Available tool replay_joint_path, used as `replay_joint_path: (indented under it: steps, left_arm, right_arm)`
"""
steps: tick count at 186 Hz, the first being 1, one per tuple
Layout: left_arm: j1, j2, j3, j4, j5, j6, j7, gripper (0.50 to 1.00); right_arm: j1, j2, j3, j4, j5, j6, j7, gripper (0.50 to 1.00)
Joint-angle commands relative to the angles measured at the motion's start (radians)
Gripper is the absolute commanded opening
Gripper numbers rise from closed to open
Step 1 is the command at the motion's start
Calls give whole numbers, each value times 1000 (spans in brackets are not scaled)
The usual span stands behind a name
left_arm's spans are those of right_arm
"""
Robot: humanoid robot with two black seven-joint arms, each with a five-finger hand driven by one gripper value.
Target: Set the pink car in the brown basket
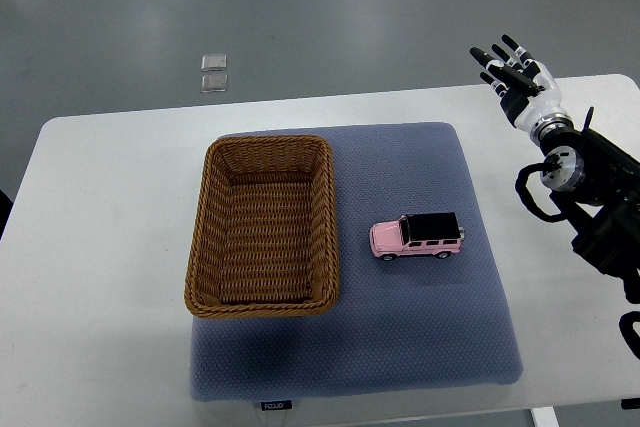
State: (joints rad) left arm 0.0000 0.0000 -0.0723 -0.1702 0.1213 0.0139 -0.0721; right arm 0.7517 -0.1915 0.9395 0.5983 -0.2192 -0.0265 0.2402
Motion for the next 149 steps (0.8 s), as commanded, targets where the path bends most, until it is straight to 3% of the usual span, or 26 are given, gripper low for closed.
replay_joint_path:
  steps: [1, 149]
  left_arm:
    - [0, 0, 0, -2, 0, 0, 0, 1000]
    - [-2, 0, -1, 8, -2, 8, 0, 1000]
  right_arm:
    - [0, 1, 1, 0, 1, 0, 1, 911]
    - [1, -6, 7, 0, 6, 2, -1, 911]
